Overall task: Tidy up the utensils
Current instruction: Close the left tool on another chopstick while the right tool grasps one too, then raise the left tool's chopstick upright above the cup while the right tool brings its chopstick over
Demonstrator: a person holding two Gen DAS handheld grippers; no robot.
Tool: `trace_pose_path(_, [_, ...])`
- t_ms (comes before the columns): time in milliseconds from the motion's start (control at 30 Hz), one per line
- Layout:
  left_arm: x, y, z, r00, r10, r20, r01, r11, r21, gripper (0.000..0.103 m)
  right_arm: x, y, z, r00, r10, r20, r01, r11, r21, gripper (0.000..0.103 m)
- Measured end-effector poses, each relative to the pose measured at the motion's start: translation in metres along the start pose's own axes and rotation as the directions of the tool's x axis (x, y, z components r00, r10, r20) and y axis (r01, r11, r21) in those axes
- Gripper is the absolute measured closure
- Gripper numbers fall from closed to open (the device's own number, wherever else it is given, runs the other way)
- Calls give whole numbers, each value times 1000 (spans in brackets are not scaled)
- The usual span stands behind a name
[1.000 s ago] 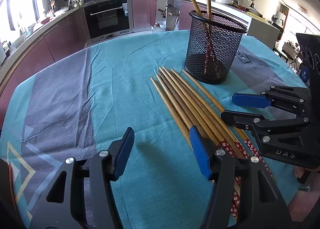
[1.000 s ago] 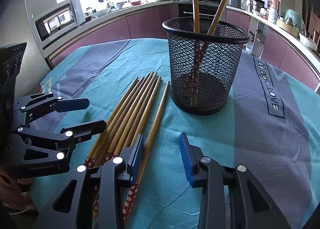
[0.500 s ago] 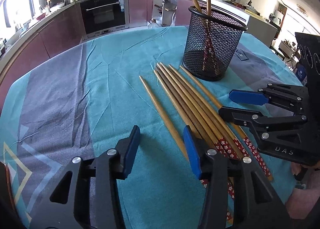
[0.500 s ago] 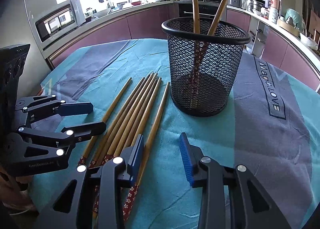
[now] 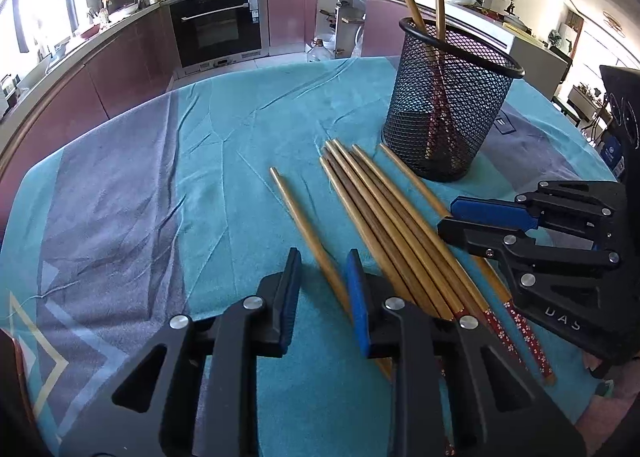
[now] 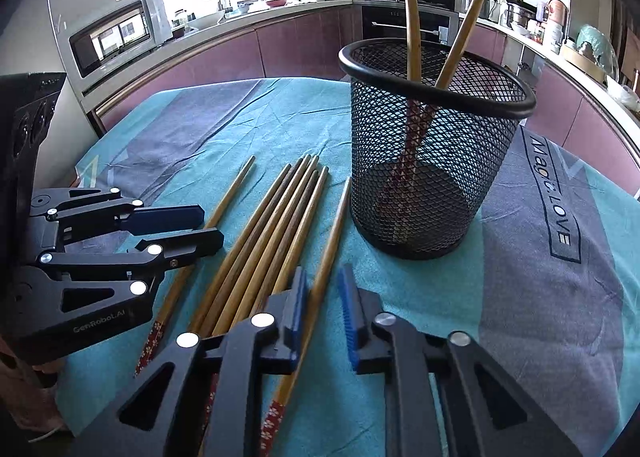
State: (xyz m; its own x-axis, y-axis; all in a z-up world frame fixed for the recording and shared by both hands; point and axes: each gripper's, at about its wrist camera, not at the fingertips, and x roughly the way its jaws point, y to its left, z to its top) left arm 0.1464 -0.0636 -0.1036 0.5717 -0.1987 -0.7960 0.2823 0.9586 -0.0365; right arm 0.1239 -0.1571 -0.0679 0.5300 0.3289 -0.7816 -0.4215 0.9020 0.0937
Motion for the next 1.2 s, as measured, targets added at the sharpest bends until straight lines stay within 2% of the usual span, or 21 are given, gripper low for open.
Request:
trace_pose_path(100, [0, 3, 1, 1000, -4, -3, 4, 1000, -27, 91, -1, -3, 0, 1000, 9, 0, -9, 1000, 16, 97])
trace_pose_path(367, [2, 8, 3, 1000, -10, -5, 9, 999, -53, 91, -2, -8, -1, 1000, 21, 3, -21, 999, 34, 97])
trace_pose_path(500, [1, 12, 2, 1000, -11, -4, 11, 997, -75, 96, -11, -12, -1, 999, 39, 25, -40, 998, 41, 97])
trace_pose_path(633, [-3, 15, 1, 1000, -16, 3, 16, 996, -84, 96, -25, -15, -1, 995, 77, 62, -80, 996, 42, 98])
trace_pose_path(833, [-23, 16, 4, 998, -21, 54, 25, 997, -76, 96, -45, -18, 0, 987, 117, 112, -123, 991, 52, 98])
trace_pose_path(1033, [-47, 15, 12, 991, -74, 109, 83, 994, -75, 96, -68, -24, 3, 975, 139, 172, -152, 986, 67, 98])
trace_pose_path(1200, [-72, 19, 21, 975, -150, 162, 164, 984, -75, 96, -91, -30, 10, 959, 146, 243, -167, 983, 70, 98])
